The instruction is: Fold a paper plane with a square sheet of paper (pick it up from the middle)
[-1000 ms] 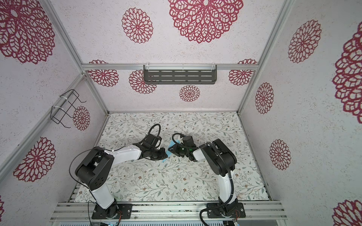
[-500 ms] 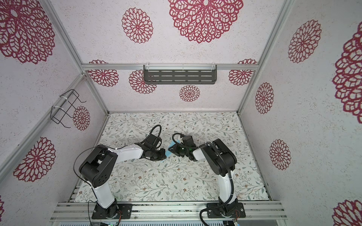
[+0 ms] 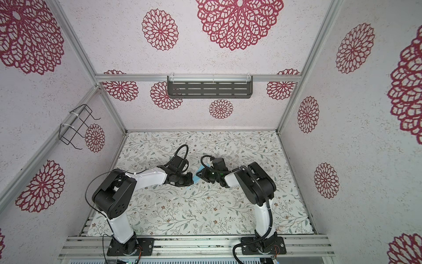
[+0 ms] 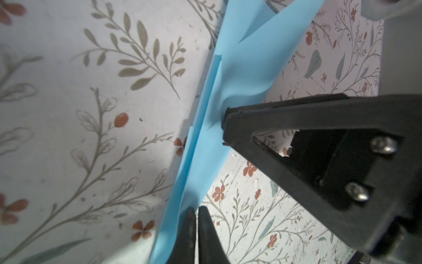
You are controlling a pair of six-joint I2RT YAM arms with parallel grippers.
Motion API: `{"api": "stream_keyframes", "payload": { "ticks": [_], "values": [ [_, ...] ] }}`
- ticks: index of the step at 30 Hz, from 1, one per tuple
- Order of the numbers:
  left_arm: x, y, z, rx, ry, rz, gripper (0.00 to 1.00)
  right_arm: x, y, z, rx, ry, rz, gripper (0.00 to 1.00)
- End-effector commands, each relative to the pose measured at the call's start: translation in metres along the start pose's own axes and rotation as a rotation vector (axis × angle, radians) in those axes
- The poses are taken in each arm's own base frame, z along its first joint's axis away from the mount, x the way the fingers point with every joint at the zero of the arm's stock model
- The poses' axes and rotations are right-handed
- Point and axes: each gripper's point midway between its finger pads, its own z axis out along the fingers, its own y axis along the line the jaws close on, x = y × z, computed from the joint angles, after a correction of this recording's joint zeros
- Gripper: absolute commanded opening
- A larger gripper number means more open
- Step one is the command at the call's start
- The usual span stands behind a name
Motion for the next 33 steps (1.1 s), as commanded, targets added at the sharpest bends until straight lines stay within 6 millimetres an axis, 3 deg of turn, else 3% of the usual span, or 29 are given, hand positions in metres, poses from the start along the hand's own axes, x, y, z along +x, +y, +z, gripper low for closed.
{"api": "stream_keyframes", "payload": {
  "ticks": [1, 10, 33],
  "values": [
    [-0.006, 0.007, -0.005, -0.047, -0.011, 0.008, 0.1, 0.014, -0.067, -0.002, 0.229, 0.012, 0.095, 0.28],
    [0.013, 0.023, 0.003, -0.102, 0.077, -0.005, 0.09, 0.015, -0.069, -0.003, 0.236, 0.015, 0.097, 0.28],
    [0.038, 0.049, 0.009, -0.267, 0.207, 0.104, 0.09, 0.018, -0.077, -0.003, 0.27, 0.026, 0.107, 0.27]
  ]
}}
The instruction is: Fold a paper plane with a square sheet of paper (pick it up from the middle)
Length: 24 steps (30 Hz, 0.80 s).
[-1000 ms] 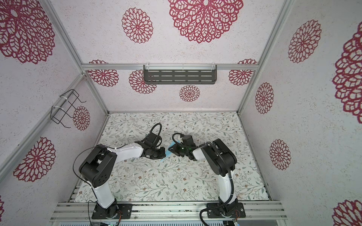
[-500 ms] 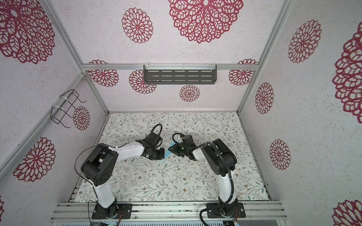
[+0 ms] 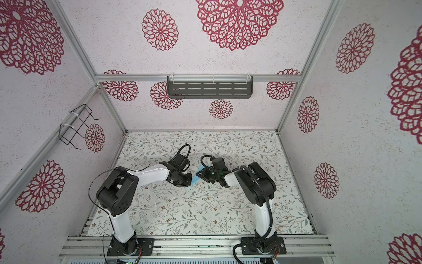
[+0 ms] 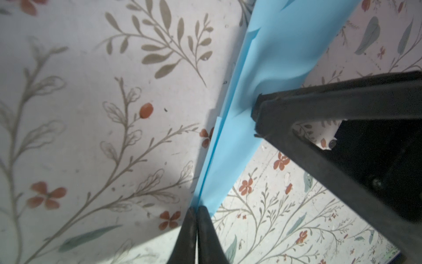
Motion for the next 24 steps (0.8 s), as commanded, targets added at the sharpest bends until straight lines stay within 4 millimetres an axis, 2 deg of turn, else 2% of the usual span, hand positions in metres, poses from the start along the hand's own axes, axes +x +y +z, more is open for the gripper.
{"api": "stream_keyframes", "payload": {
  "ticks": [1, 4, 8, 10, 19, 24],
  "values": [
    [0.029, 0.03, 0.013, -0.146, 0.113, 0.033, 0.09, 0.017, -0.076, -0.003, 0.26, 0.02, 0.103, 0.28],
    [0.018, 0.025, 0.001, -0.148, 0.078, 0.045, 0.09, 0.018, -0.077, -0.003, 0.266, 0.02, 0.104, 0.28],
    [-0.006, -0.003, -0.028, -0.099, -0.026, 0.097, 0.1, 0.019, -0.08, -0.003, 0.275, 0.023, 0.107, 0.27],
    [-0.01, -0.012, -0.033, -0.094, -0.046, 0.117, 0.11, 0.019, -0.081, -0.003, 0.28, 0.025, 0.111, 0.27],
    [0.0, -0.016, -0.01, -0.125, 0.029, 0.168, 0.09, 0.02, -0.084, -0.002, 0.286, 0.032, 0.123, 0.26],
    [0.001, -0.012, -0.005, -0.148, 0.048, 0.172, 0.07, 0.02, -0.086, -0.003, 0.292, 0.032, 0.127, 0.26]
  ]
}}
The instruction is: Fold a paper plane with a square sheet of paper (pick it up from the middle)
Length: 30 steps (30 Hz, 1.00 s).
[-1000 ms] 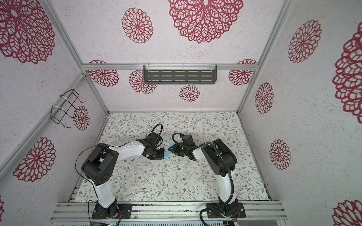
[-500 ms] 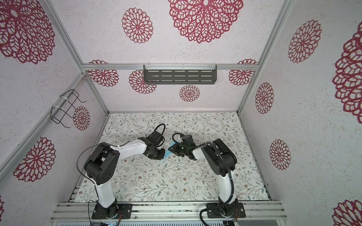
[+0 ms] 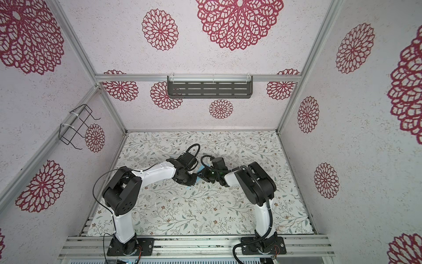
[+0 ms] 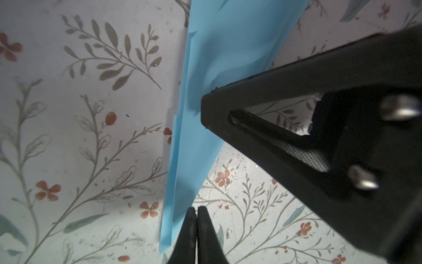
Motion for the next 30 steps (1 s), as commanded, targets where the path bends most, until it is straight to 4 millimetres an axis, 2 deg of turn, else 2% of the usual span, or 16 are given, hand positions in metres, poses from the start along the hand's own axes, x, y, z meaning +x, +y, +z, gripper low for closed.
{"api": "stream_keyframes", "payload": {
  "ticks": [1, 12, 19, 22, 23, 30],
  "values": [
    [0.008, 0.008, 0.011, -0.044, 0.049, 0.023, 0.07, 0.019, -0.084, -0.002, 0.278, 0.023, 0.119, 0.25],
    [0.019, 0.024, 0.02, -0.118, 0.087, 0.025, 0.06, 0.021, -0.091, -0.002, 0.296, 0.029, 0.129, 0.25],
    [0.025, 0.03, 0.012, -0.141, 0.102, 0.019, 0.05, 0.023, -0.097, -0.003, 0.317, 0.03, 0.137, 0.25],
    [0.034, 0.034, 0.012, -0.145, 0.125, 0.0, 0.05, 0.023, -0.097, -0.003, 0.32, 0.032, 0.137, 0.25],
    [0.03, 0.032, 0.002, -0.132, 0.099, -0.005, 0.05, 0.023, -0.098, -0.003, 0.321, 0.031, 0.136, 0.25],
    [0.044, 0.041, -0.006, -0.143, 0.128, -0.019, 0.06, 0.022, -0.097, -0.004, 0.323, 0.032, 0.133, 0.25]
  ]
}}
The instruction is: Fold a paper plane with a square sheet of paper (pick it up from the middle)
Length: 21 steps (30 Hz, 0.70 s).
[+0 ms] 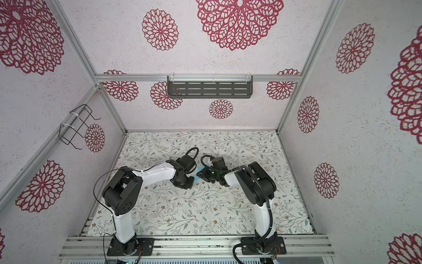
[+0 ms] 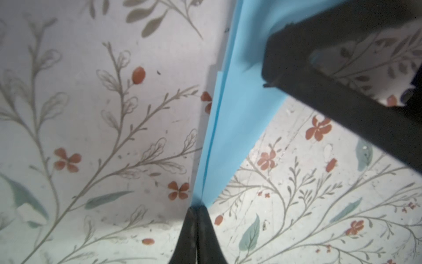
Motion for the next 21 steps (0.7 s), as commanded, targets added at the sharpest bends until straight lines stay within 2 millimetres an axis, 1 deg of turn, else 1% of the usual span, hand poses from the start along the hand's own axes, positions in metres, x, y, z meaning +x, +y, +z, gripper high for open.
{"api": "stream_keyframes", "payload": {
  "ticks": [1, 3, 7, 9, 11, 13, 16, 21],
  "values": [
    [0.018, 0.016, -0.007, -0.05, 0.055, -0.007, 0.06, 0.02, -0.094, -0.003, 0.306, 0.021, 0.121, 0.25],
    [0.012, 0.013, -0.015, -0.029, 0.027, -0.009, 0.06, 0.021, -0.093, -0.003, 0.305, 0.022, 0.117, 0.25],
    [-0.014, -0.005, -0.038, 0.084, -0.086, -0.031, 0.06, 0.019, -0.088, -0.004, 0.293, 0.02, 0.101, 0.25],
    [-0.027, -0.015, -0.044, 0.161, -0.145, -0.061, 0.07, 0.017, -0.081, -0.004, 0.263, 0.016, 0.086, 0.25],
    [-0.037, -0.024, -0.046, 0.24, -0.187, -0.091, 0.07, 0.016, -0.07, -0.004, 0.209, 0.012, 0.069, 0.25],
    [-0.044, -0.03, -0.042, 0.289, -0.203, -0.118, 0.07, 0.014, -0.061, -0.004, 0.17, 0.009, 0.055, 0.25],
    [-0.049, -0.029, -0.03, 0.299, -0.192, -0.14, 0.06, 0.011, -0.047, -0.003, 0.115, 0.011, 0.02, 0.24],
    [-0.057, -0.029, -0.013, 0.306, -0.177, -0.155, 0.02, 0.007, -0.035, -0.004, 0.067, 0.006, -0.015, 0.22]
  ]
}}
